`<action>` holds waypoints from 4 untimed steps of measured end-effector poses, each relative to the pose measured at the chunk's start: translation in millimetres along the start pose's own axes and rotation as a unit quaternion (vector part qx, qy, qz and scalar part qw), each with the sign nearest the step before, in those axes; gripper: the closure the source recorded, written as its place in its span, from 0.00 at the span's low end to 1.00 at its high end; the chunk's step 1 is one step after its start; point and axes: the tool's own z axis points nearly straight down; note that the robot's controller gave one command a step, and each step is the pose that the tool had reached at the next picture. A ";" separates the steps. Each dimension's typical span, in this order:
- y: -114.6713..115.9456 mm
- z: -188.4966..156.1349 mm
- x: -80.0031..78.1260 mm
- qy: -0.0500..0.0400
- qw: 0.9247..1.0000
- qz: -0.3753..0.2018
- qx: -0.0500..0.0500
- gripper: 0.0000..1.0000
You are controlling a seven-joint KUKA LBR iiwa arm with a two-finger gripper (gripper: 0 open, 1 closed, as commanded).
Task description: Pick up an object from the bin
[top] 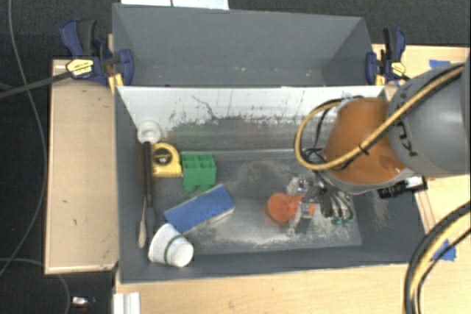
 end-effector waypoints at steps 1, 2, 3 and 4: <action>0.1 -27.8 1.0 0.002 1.000 0.001 0.000 1.00; 0.1 -43.4 0.1 0.001 1.000 0.001 0.000 1.00; 0.1 -59.4 0.0 0.001 1.000 0.002 0.000 1.00; 0.1 -87.5 1.1 0.005 1.000 0.002 0.000 1.00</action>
Offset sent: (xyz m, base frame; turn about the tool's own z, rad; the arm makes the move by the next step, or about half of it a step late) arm -0.0021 0.0002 0.0504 0.0007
